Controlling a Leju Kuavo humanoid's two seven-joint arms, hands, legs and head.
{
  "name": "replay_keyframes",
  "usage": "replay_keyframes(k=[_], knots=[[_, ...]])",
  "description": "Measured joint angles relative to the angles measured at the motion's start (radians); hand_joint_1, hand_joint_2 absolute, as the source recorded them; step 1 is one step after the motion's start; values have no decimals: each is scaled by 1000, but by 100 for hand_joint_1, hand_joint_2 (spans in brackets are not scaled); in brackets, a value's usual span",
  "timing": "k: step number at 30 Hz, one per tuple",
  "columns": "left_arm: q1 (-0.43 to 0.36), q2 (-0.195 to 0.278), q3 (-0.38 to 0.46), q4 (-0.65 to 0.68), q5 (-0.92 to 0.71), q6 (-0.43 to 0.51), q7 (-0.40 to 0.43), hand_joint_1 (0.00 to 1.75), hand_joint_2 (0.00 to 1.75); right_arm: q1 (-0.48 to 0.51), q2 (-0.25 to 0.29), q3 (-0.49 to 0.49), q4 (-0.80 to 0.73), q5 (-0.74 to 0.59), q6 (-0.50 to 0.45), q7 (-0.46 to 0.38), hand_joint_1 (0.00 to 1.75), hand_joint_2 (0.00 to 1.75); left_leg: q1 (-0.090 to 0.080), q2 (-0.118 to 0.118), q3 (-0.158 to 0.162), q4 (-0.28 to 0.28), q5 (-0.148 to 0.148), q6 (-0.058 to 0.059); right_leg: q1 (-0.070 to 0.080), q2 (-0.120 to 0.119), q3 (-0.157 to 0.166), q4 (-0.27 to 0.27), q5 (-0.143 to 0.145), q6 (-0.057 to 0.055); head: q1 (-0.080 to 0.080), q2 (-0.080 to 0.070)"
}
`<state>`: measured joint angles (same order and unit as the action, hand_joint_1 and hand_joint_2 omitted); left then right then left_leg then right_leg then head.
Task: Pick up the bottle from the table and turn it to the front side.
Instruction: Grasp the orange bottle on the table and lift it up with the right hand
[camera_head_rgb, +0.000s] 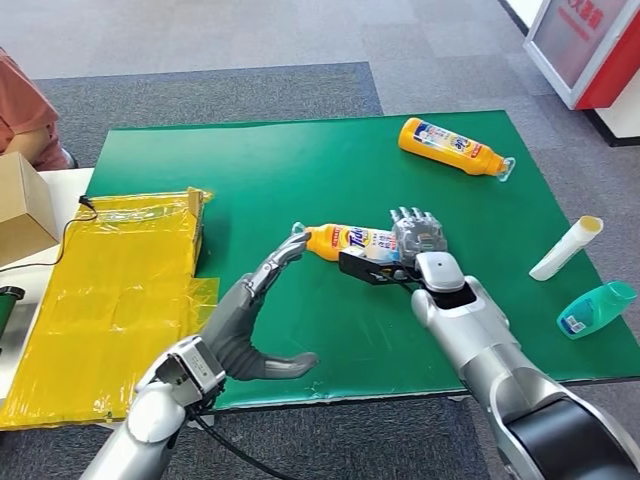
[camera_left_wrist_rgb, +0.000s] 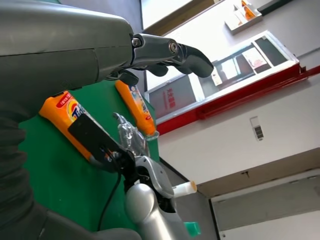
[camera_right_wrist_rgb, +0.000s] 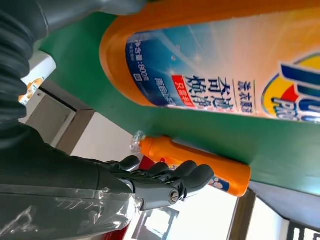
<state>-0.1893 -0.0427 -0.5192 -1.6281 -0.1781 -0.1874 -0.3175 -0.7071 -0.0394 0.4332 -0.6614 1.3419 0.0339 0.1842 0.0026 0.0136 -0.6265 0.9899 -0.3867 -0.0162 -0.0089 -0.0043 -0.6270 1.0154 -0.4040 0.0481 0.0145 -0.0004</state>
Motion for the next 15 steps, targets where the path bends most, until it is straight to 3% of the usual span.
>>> replay_keyframes(k=[15], knots=[[-18, -16, -1, 11, 173, -92, -36, 0, 175, -73, 6, 56, 200, 108, 76, 40, 0, 175, 0, 0, 0, 0, 0, 0, 0, 0, 0, 0, 0, 0, 0, 0]])
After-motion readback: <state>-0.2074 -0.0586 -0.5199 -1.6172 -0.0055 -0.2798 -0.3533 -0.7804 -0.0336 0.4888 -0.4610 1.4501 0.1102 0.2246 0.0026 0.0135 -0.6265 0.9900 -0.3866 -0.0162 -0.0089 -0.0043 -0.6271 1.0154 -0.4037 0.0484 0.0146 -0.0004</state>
